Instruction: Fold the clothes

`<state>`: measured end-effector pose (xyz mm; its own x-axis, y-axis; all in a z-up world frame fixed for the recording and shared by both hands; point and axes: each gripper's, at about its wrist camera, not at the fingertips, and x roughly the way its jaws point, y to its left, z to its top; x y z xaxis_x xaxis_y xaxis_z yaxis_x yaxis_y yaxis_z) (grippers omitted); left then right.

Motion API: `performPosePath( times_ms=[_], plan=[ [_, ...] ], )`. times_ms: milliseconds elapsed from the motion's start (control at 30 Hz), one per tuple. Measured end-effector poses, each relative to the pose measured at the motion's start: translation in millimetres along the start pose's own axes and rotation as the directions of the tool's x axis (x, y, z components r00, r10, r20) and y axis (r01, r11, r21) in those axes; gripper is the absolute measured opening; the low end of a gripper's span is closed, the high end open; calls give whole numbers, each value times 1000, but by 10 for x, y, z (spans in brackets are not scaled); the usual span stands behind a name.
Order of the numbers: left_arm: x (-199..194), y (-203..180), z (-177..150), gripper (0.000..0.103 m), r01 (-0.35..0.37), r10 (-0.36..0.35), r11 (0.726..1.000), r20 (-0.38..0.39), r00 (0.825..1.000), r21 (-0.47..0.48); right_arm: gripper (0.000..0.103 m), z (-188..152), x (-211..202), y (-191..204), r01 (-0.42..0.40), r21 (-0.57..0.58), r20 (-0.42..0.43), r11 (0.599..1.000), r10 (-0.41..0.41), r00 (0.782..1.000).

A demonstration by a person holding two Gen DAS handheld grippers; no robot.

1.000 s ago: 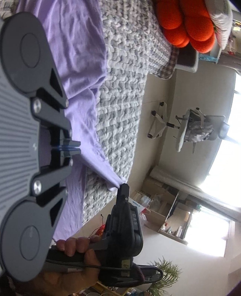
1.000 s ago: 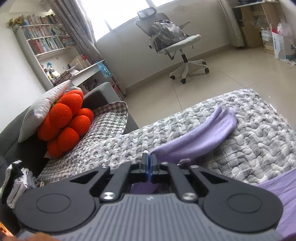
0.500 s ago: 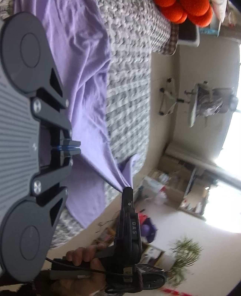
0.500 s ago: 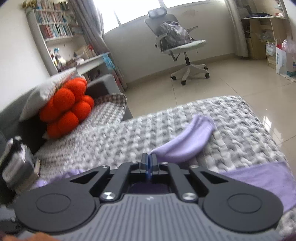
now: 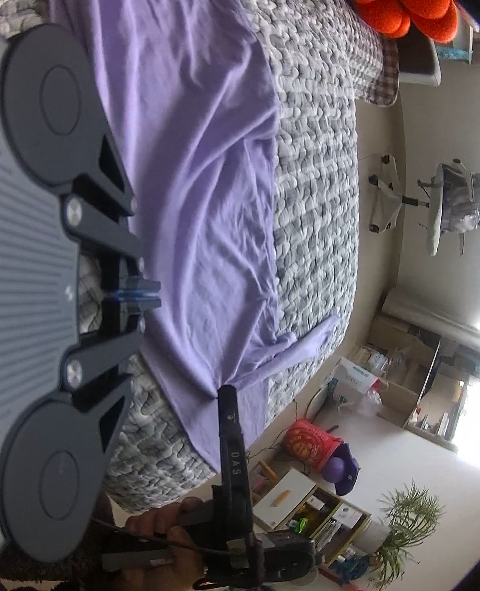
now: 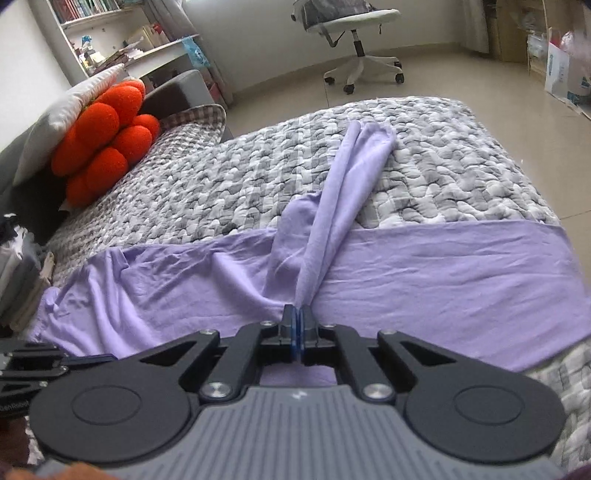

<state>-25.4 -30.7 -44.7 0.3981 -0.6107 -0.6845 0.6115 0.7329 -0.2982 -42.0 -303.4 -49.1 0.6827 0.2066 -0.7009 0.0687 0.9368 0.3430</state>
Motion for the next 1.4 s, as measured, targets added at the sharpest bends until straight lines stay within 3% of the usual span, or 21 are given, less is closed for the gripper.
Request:
performPosePath(
  times_ms=[167, 200, 267, 467, 700, 867, 1133, 1400],
  plan=[
    [-171, 124, 51, 16, -3, 8, 997, 64, 998, -73, 19, 39, -54, 5, -24, -9, -3, 1000, 24, 1000],
    [-211, 151, 60, 19, -32, 39, 996, 85, 996, -85, 30, 46, -69, 4, -25, -12, 1, 1000, 25, 1000],
    [-287, 216, 81, 21, -100, 114, 989, 123, 986, -111, 42, 62, -99, 4, -24, -17, 8, 1000, 25, 1000],
    [-422, 534, 142, 21, -203, 241, 954, 165, 956, -220, 42, 163, -152, 18, -42, -28, 35, 999, 43, 998],
    [-462, 793, 172, 21, -252, 304, 925, 161, 939, -283, 42, 326, 52, 249, -144, -90, 0, 986, 144, 990],
    [-433, 884, 190, 28, -277, 332, 914, 152, 931, -298, 43, 430, 332, 492, -261, -150, -76, 954, 252, 965],
    [-401, 1012, 162, 28, -309, 372, 893, 150, 916, -328, 43, 506, 808, 868, -384, -214, -188, 898, 347, 919],
    [-337, 1109, 82, 28, -348, 406, 877, 121, 906, -332, 47, 601, 1145, 1117, -515, -231, -268, 825, 455, 849]
  ],
)
